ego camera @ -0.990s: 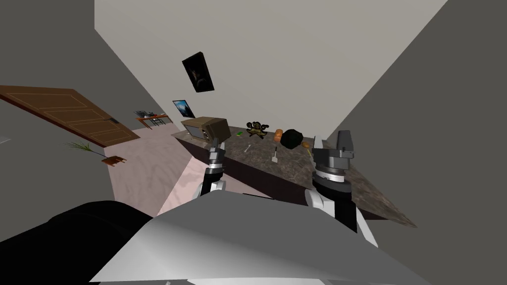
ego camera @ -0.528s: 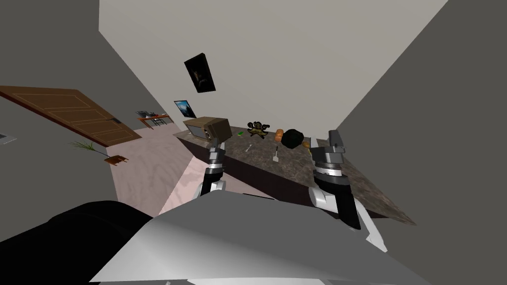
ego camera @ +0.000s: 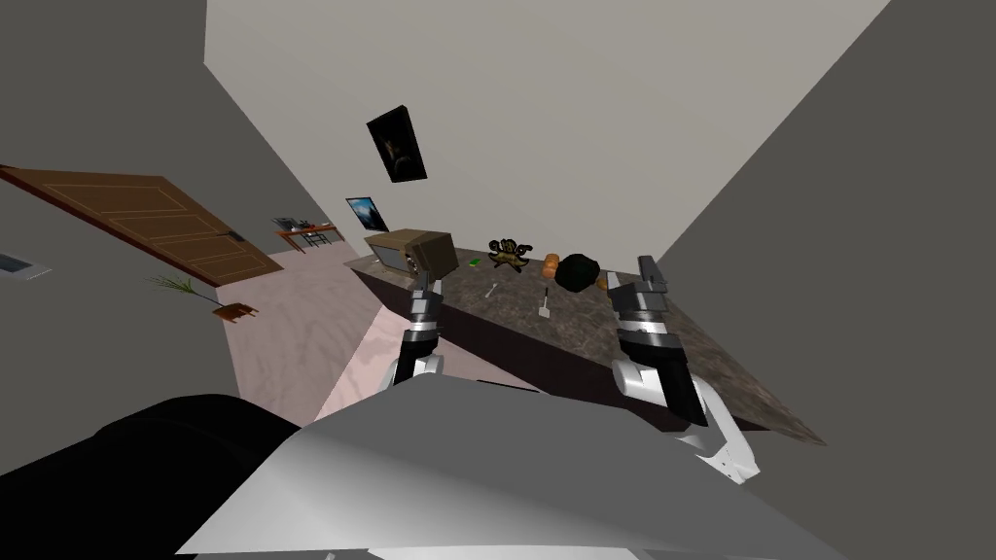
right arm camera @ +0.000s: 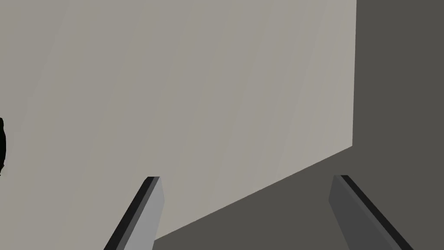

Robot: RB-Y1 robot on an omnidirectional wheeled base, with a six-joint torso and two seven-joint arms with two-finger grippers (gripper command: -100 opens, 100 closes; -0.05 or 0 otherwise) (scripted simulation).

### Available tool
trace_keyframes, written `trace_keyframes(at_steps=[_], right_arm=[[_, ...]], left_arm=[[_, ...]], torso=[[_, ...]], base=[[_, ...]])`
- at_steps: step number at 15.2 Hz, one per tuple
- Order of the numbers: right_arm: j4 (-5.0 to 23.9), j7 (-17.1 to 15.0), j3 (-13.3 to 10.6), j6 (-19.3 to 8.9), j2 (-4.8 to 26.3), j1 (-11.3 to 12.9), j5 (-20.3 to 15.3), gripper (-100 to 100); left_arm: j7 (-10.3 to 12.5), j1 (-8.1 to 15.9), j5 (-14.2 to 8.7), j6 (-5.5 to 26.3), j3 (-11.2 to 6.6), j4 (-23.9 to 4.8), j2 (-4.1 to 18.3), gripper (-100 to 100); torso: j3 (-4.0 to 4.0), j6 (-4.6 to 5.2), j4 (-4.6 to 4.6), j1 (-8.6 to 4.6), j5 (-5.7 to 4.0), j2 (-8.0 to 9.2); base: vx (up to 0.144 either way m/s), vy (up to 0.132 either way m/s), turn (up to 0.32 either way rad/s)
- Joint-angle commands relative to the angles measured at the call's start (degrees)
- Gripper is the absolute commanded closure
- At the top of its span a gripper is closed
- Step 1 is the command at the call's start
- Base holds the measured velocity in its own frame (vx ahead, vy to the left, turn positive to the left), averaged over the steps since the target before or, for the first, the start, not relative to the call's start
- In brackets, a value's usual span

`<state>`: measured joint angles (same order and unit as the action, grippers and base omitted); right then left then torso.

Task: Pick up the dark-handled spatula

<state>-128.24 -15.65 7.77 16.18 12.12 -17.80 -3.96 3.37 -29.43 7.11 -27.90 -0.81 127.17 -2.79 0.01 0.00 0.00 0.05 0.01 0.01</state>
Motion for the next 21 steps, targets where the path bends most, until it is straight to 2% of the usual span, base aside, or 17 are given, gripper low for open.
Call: trace_keyframes(at_steps=[1,3,4,5,6,7,8,9,11,12,14,15,17,18,20,21], right_arm=[[1.79,-2.86,1.63,-2.86,1.04,1.90,0.26,-100],[1.79,-3.52,1.63,-3.91,1.04,1.90,0.26,-100],[3.49,-5.60,2.91,-6.16,1.73,3.56,0.41,-100],[3.49,-6.48,2.91,-7.09,1.73,3.56,0.41,-100],[3.49,-6.48,2.91,-7.17,1.73,3.56,0.41,-100],[5.31,-8.46,4.20,-9.14,2.37,5.31,0.58,-100],[5.31,-9.56,4.20,-10.49,2.37,5.31,0.58,-100],[6.89,-10.90,5.49,-11.93,2.98,7.12,0.75,-100],[7.25,-12.75,5.49,-14.10,2.98,7.12,0.75,-100],[9.31,-14.42,6.75,-15.41,3.54,9.00,0.94,-100],[9.31,-16.03,6.75,-17.74,3.54,9.00,0.94,-100],[11.48,-17.72,8.00,-19.43,4.07,10.94,1.14,-100],[11.48,-19.38,8.00,-21.47,4.07,10.94,1.14,-100],[13.75,-21.19,9.20,-22.95,4.57,12.92,1.35,-100],[13.75,-22.78,9.20,-25.14,4.57,12.92,1.35,-100],[13.75,-22.78,9.20,-25.28,4.57,12.92,1.35,-100]], left_arm=[[0.00,0.00,0.00,0.00,0.00,0.00,0.00,0],[0.00,0.00,0.00,0.00,0.00,0.00,0.00,0],[0.00,0.00,0.00,0.00,0.00,0.00,0.00,0],[0.00,0.00,0.00,0.00,0.00,0.00,0.00,0],[0.00,0.00,0.00,0.00,0.00,0.00,0.00,0],[0.00,0.00,0.00,0.00,0.00,0.00,0.00,0],[0.00,0.00,0.00,0.00,0.00,0.00,0.00,0],[0.00,0.00,0.00,0.00,0.00,0.00,0.00,0],[0.00,0.00,0.00,0.00,0.00,0.00,0.00,0],[0.00,0.00,0.00,0.00,0.00,0.00,0.00,0],[0.00,0.00,0.00,0.00,0.00,0.00,0.00,0],[0.00,0.00,0.00,0.00,0.00,0.00,0.00,0],[0.00,0.00,0.00,0.00,0.00,0.00,0.00,0],[0.00,0.00,0.00,0.00,0.00,0.00,0.00,0],[0.00,0.00,0.00,0.00,0.00,0.00,0.00,0],[0.00,0.00,0.00,0.00,0.00,0.00,0.00,0]], torso=[[0.00,0.00,0.00,0.00,0.00,0.00],[-0.01,-0.01,0.00,0.01,0.00,-0.01],[0.00,0.00,0.00,0.00,0.00,-0.01],[-0.01,-0.01,0.00,0.02,0.00,-0.01],[-0.01,-0.01,0.00,0.03,0.00,-0.01],[0.00,0.00,0.00,0.02,0.00,0.00],[0.00,-0.01,0.00,0.02,0.01,0.00],[0.00,-0.01,0.00,0.02,0.00,0.00],[-0.01,-0.01,-0.01,0.03,0.00,-0.01],[-0.01,0.00,0.00,0.02,0.00,-0.02],[-0.02,-0.01,-0.01,0.02,0.00,-0.02],[-0.02,0.00,-0.01,0.00,0.00,-0.03],[-0.02,-0.01,-0.01,0.01,0.00,-0.04],[-0.02,0.00,-0.01,0.01,0.00,-0.04],[-0.03,-0.01,-0.01,0.02,0.00,-0.04],[-0.02,0.00,-0.01,0.01,0.00,-0.03]], base=[[-0.006,0.016,0.031],[-0.008,0.017,0.021],[-0.006,0.023,0.032],[-0.006,0.025,0.036],[-0.006,0.016,0.013],[-0.009,0.021,0.042],[-0.008,0.022,0.043],[-0.008,0.025,0.065],[-0.006,0.021,0.025],[-0.007,0.020,0.040],[-0.002,0.017,0.036],[0.000,0.019,0.057],[0.000,0.018,0.036],[-0.002,0.020,0.055],[0.000,0.017,0.042],[0.001,0.007,0.000]])
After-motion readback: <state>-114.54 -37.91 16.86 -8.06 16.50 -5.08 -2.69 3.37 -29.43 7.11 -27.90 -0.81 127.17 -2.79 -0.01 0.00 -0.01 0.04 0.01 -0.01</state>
